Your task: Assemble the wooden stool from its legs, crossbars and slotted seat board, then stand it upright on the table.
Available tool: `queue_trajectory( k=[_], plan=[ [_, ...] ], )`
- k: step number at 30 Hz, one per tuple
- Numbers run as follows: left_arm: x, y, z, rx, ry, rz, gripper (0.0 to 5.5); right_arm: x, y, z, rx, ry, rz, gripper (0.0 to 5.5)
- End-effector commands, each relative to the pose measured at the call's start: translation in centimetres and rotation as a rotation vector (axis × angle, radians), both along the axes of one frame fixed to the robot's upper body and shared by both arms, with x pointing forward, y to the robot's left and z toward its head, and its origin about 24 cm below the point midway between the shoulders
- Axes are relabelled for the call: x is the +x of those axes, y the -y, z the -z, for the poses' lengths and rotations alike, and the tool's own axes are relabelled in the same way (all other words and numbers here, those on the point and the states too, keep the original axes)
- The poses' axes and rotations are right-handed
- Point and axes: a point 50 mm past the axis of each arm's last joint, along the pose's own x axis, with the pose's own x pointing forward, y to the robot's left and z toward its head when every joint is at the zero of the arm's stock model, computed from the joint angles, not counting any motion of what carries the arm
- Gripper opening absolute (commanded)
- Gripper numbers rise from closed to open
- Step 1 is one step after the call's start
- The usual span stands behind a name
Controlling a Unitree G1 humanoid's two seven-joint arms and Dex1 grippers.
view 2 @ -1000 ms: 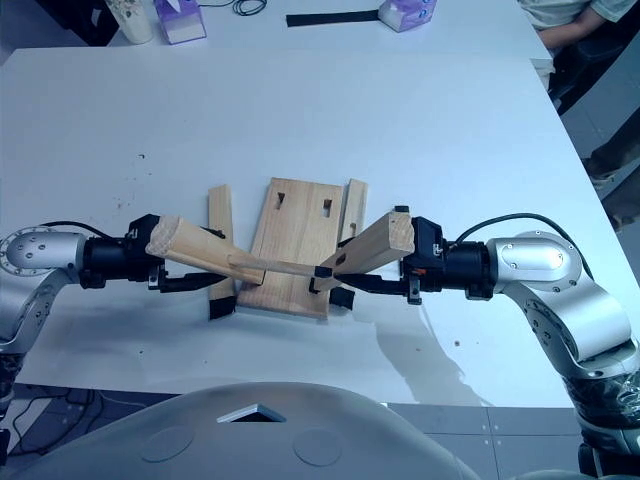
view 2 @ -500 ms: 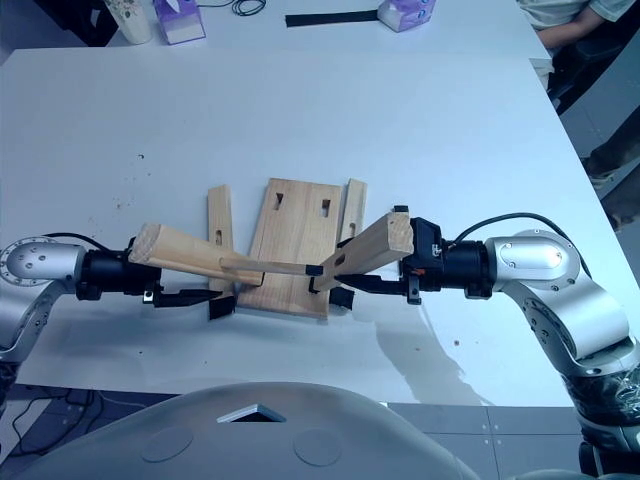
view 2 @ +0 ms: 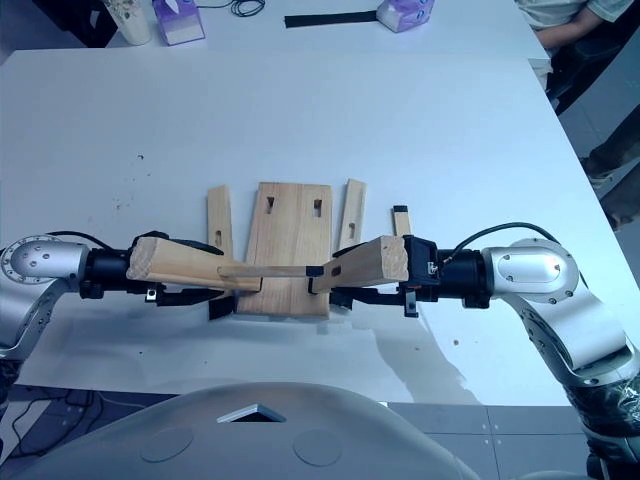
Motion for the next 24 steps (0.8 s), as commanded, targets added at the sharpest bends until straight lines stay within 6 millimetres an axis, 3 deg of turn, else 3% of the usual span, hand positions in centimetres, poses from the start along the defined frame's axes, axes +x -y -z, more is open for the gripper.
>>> queue_trajectory(
  k=[1,10,24],
  plan=[
    [0.1,0.5,-0.4,-0.004,0.012,0.016,3.44,-1.0,0.6,3.1,-0.131,-0.177,0.023,2.01],
    [0.3,1.1,-0.4,-0.013,0.018,0.025,3.44,0.8,-0.4,3.4,-0.082,-0.252,0.022,2.01],
    [0.7,1.4,-0.4,-0.030,0.010,-0.004,3.44,-0.5,-0.8,4.0,-0.176,-0.179,-0.071,2.01]
  ],
)
